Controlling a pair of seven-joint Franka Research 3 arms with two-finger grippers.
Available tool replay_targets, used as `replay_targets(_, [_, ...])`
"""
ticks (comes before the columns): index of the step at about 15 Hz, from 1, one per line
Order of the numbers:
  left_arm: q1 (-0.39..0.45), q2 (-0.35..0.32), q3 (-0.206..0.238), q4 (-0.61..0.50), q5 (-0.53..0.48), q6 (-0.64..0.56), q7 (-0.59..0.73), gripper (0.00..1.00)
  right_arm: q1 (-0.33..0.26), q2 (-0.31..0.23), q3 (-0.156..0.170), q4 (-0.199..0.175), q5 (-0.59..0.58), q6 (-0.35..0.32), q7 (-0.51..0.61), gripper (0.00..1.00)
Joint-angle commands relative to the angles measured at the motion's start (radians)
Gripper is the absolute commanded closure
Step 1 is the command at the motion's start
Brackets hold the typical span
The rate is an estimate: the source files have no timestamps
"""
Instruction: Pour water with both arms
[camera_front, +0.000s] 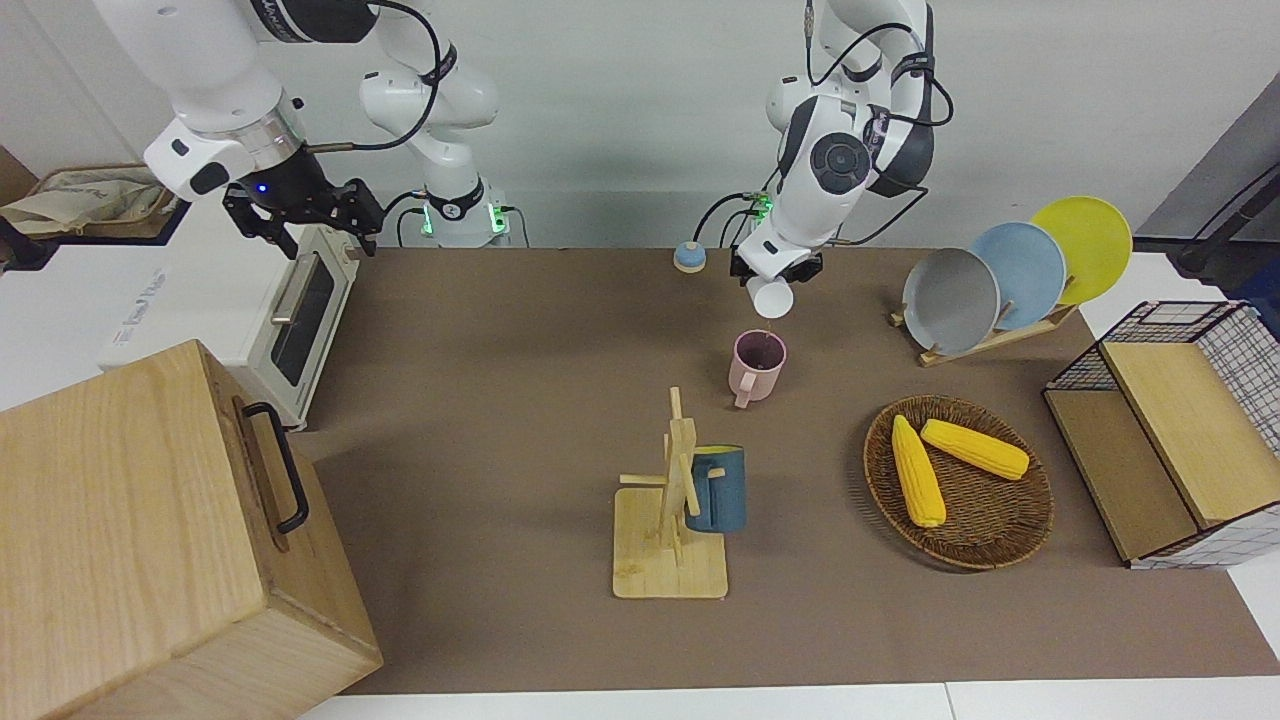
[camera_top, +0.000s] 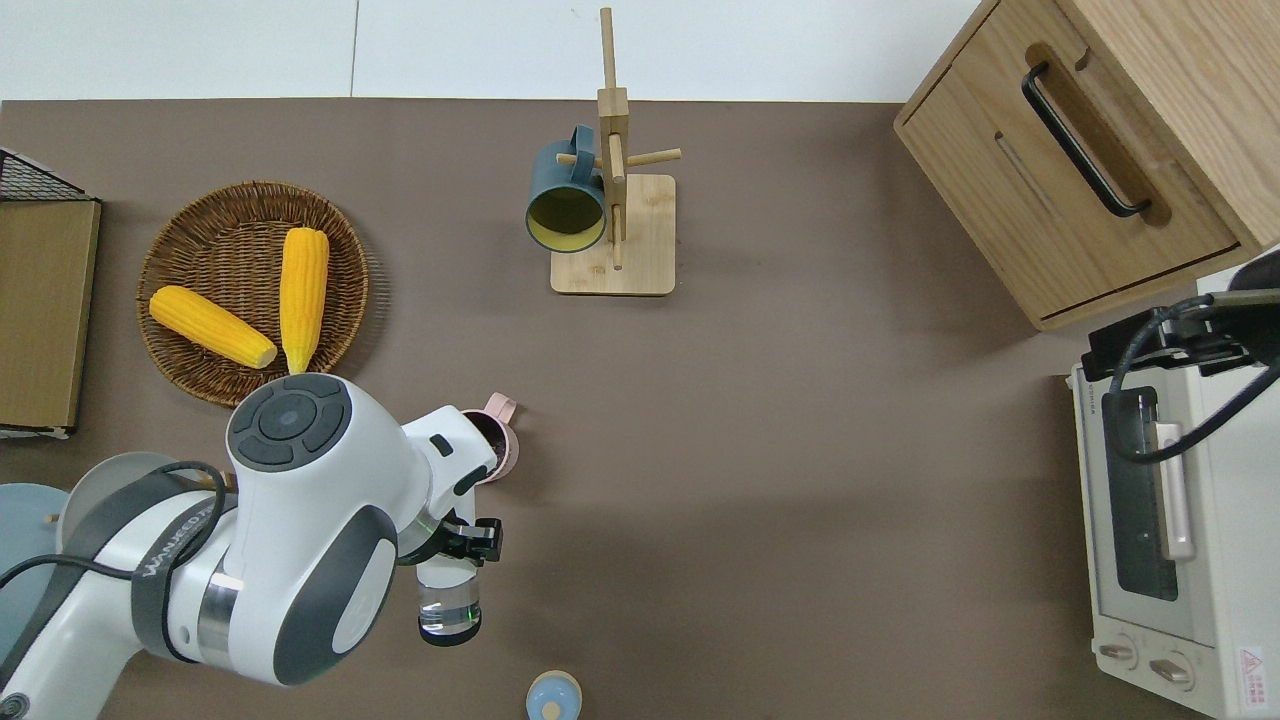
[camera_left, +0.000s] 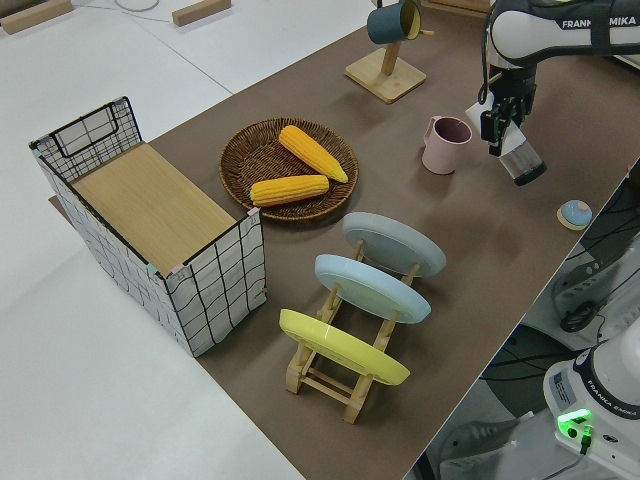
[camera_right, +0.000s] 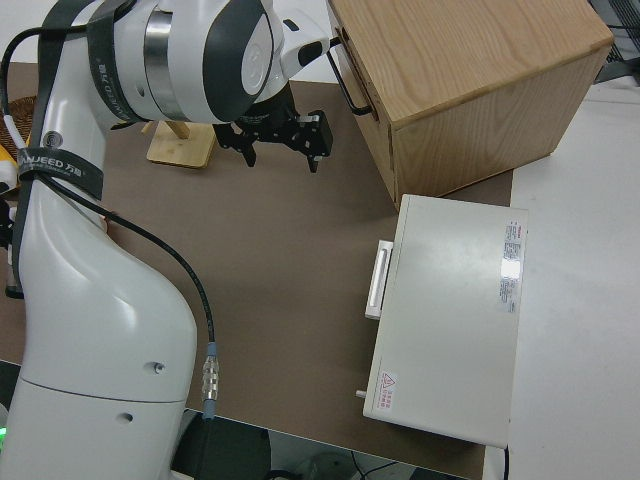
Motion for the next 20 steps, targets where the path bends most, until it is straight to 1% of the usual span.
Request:
replay_targets(1, [-0.005,-0.015,-0.002,0.032,0.015,-0.052,-0.028,1.0,-0.006,-0.021,0.003,-0.024,0.01,0.004,-0.019,0.007])
replay_targets(8, [-0.009,-0.021,-0.003,0.029,0.01,-0.046,-0.041,1.0,-0.006,-0.021,0.003,-0.024,0.01,0.004,-0.019,0.007])
replay_targets(13, [-0.008,-0.078,-0.003,-0.034,0.001,0.019,-0.042,1.0,-0.006,-0.021,0.003,-0.024,0.01,0.004,-0.019,0.007])
replay_targets(16, [-0.013,-0.139,-0.006,-0.116,-0.019,0.13,-0.042,1.0,-0.006,-0.021,0.003,-0.024,0.01,0.004,-0.019,0.007])
replay_targets(20, [-0.037,-0.23,-0.017,-0.256,-0.02,0.356,-0.038,1.0,-0.006,-0.021,0.003,-0.024,0.01,0.004,-0.019,0.007])
